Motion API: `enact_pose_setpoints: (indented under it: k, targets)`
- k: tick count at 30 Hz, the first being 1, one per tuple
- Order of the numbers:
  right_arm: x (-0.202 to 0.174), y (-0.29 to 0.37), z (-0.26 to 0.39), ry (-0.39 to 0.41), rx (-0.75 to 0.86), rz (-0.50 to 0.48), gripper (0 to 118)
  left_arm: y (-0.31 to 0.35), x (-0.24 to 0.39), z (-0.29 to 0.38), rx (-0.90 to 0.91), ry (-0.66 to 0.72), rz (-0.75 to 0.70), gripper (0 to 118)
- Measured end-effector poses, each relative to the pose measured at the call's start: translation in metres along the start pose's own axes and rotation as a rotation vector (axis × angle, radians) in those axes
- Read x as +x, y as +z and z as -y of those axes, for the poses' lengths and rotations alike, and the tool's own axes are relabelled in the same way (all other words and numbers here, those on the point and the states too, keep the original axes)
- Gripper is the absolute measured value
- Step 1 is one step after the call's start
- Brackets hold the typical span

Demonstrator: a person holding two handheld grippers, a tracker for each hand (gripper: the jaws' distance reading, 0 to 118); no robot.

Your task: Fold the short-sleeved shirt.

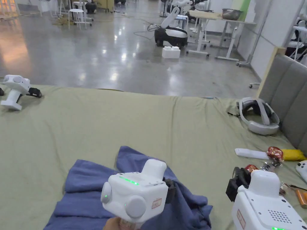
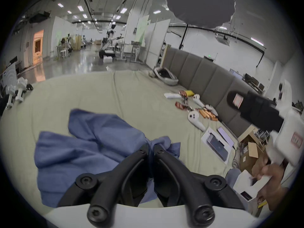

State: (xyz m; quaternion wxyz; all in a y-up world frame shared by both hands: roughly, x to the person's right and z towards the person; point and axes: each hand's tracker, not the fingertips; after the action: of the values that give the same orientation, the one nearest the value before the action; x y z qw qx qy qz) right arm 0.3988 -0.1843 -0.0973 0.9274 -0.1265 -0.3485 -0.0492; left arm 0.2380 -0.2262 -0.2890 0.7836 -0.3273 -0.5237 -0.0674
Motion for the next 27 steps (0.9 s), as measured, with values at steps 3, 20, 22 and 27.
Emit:
enact_pose_setpoints:
  k: [3, 20, 22, 27]
  targets:
    - [0.003, -0.002, 0.004, -0.009, -0.029, 0.001, 14, -0.007, 0.007, 0.018, -0.026, 0.013, -0.004, 25]
    - [-0.07, -0.002, -0.033, 0.016, 0.102, -0.093, 14, 0.156, -0.073, -0.008, 0.515, 0.089, -0.487, 54]
    - [-0.081, 0.0, -0.034, 0.037, 0.133, -0.096, 14, 0.17, -0.079, -0.007, 0.538, 0.066, -0.561, 16]
    - [-0.105, 0.006, -0.035, 0.087, 0.182, -0.113, 14, 0.19, -0.09, 0.002, 0.537, 0.043, -0.658, 2]
